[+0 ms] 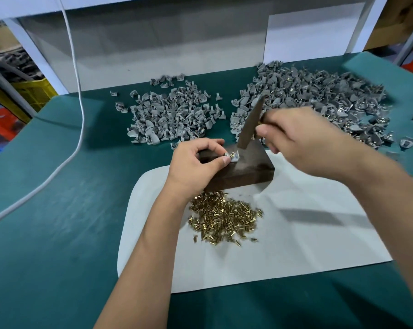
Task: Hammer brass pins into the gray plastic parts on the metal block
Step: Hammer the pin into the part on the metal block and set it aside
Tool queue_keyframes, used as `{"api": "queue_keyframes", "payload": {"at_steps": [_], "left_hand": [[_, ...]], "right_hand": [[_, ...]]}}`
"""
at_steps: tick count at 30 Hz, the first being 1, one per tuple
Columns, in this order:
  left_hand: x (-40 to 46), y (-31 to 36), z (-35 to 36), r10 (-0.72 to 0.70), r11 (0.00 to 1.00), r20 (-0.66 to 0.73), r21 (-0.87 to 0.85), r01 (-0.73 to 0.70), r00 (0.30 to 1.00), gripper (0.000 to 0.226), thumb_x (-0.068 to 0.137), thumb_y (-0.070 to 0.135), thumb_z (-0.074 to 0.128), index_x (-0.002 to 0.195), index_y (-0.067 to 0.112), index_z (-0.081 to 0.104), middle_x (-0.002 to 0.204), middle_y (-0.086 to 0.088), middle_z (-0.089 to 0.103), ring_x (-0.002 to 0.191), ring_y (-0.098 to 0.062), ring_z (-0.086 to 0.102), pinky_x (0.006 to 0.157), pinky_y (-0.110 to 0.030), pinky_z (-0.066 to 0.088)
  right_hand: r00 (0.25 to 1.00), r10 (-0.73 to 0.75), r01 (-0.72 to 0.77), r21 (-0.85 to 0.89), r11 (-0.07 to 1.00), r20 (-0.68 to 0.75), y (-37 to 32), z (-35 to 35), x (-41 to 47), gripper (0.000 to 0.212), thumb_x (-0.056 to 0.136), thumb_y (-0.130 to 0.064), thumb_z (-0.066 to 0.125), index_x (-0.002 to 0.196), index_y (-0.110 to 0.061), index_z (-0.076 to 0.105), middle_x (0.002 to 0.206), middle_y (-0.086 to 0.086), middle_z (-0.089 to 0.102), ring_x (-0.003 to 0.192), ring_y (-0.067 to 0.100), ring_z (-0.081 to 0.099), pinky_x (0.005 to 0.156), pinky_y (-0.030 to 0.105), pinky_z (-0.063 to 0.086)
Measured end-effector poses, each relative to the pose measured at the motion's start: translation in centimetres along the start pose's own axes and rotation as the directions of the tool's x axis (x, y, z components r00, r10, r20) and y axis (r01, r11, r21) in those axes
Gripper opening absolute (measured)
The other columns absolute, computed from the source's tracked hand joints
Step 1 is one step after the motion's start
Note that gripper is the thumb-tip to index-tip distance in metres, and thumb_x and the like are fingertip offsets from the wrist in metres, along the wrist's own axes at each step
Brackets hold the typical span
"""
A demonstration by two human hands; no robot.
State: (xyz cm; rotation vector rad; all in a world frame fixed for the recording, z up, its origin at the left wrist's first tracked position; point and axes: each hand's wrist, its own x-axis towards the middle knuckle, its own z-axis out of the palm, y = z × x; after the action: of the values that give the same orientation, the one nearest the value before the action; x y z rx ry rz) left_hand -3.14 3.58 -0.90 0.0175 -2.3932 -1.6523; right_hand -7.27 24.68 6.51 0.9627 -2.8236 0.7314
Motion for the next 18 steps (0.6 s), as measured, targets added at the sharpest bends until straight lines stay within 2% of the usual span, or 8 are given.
{"api": "queue_keyframes", "payload": {"at_steps": [2, 6, 9, 10, 12, 15, 16, 18], "left_hand": [[0.0, 0.1, 0.0, -0.003, 1.0, 0.012, -0.011, 0.003, 1.0, 0.015, 0.083, 0.001, 0.081, 0.078, 0.014, 0.075, 0.11, -0.001, 0.075, 0.094, 0.012, 0.066, 0.08, -0.007, 0.047], [0.1, 0.2, -0.1, -0.019, 1.0, 0.008, 0.002, 0.019, 1.0, 0.012, 0.082, 0.004, 0.081, 0.079, 0.015, 0.077, 0.11, 0.004, 0.075, 0.096, 0.013, 0.066, 0.085, -0.008, 0.048], [0.1, 0.2, -0.1, -0.016, 1.0, 0.014, -0.012, 0.016, 1.0, 0.015, 0.082, 0.003, 0.082, 0.077, 0.016, 0.076, 0.111, 0.001, 0.075, 0.095, 0.012, 0.067, 0.084, -0.01, 0.05], [0.0, 0.2, -0.1, -0.017, 1.0, 0.013, -0.008, 0.017, 1.0, 0.016, 0.082, 0.003, 0.082, 0.077, 0.017, 0.076, 0.112, 0.0, 0.075, 0.096, 0.011, 0.067, 0.083, -0.009, 0.05], [0.1, 0.3, -0.1, -0.017, 1.0, 0.003, 0.005, 0.017, 1.0, 0.017, 0.081, 0.004, 0.083, 0.077, 0.019, 0.076, 0.112, 0.002, 0.075, 0.098, 0.012, 0.066, 0.083, -0.005, 0.047], [0.1, 0.4, -0.2, -0.018, 1.0, 0.003, 0.011, 0.018, 1.0, 0.016, 0.081, 0.005, 0.082, 0.076, 0.019, 0.077, 0.11, 0.004, 0.075, 0.097, 0.015, 0.064, 0.084, -0.004, 0.046], [0.1, 0.3, -0.2, -0.014, 1.0, 0.006, 0.011, 0.014, 1.0, 0.018, 0.081, 0.004, 0.082, 0.075, 0.02, 0.076, 0.11, 0.004, 0.075, 0.097, 0.015, 0.065, 0.085, -0.006, 0.047], [0.0, 0.2, -0.1, -0.012, 1.0, 0.005, -0.009, 0.012, 1.0, 0.021, 0.082, 0.003, 0.082, 0.074, 0.021, 0.075, 0.112, 0.003, 0.075, 0.094, 0.011, 0.067, 0.087, -0.011, 0.051]], "right_hand": [[0.999, -0.027, 0.03, -0.1, 0.995, 0.029, -0.9, 0.2, 0.4, 0.037, 0.107, -0.031, 0.044, 0.071, -0.031, 0.041, 0.068, -0.007, 0.054, 0.063, 0.019, 0.053, 0.059, 0.032, 0.036], [0.97, -0.114, 0.104, -0.06, 0.993, -0.216, -1.3, 0.3, 0.3, 0.027, 0.106, -0.038, 0.035, 0.095, -0.023, 0.055, 0.076, 0.004, 0.062, 0.063, 0.027, 0.055, 0.06, 0.04, 0.044], [1.0, 0.003, -0.004, -0.231, 0.973, -0.005, -1.3, 1.6, -0.1, 0.025, 0.108, -0.039, 0.032, 0.099, -0.023, 0.048, 0.092, 0.011, 0.066, 0.077, 0.034, 0.059, 0.073, 0.046, 0.052], [0.998, 0.048, -0.033, -0.261, 0.965, 0.051, -1.2, 1.6, -0.2, 0.021, 0.108, -0.039, 0.034, 0.097, -0.026, 0.046, 0.092, 0.013, 0.066, 0.081, 0.038, 0.06, 0.074, 0.047, 0.052], [0.999, 0.037, -0.027, -0.29, 0.956, 0.028, -0.9, 0.8, -0.1, 0.021, 0.108, -0.038, 0.036, 0.099, -0.026, 0.05, 0.088, 0.012, 0.065, 0.079, 0.038, 0.06, 0.067, 0.042, 0.047], [0.965, -0.095, 0.043, -0.213, 0.976, -0.245, -0.9, 0.4, 0.0, 0.032, 0.106, -0.038, 0.036, 0.109, -0.017, 0.06, 0.076, 0.006, 0.059, 0.063, 0.031, 0.049, 0.058, 0.035, 0.035], [0.954, -0.104, 0.048, -0.2, 0.979, -0.28, -1.3, 0.6, 0.0, 0.034, 0.106, -0.039, 0.035, 0.11, -0.016, 0.06, 0.073, 0.003, 0.056, 0.061, 0.03, 0.048, 0.058, 0.034, 0.035], [0.99, -0.039, 0.008, -0.227, 0.974, -0.135, -1.8, 1.9, -0.2, 0.027, 0.108, -0.038, 0.034, 0.107, -0.02, 0.054, 0.073, 0.003, 0.055, 0.064, 0.031, 0.051, 0.06, 0.037, 0.042]]}}
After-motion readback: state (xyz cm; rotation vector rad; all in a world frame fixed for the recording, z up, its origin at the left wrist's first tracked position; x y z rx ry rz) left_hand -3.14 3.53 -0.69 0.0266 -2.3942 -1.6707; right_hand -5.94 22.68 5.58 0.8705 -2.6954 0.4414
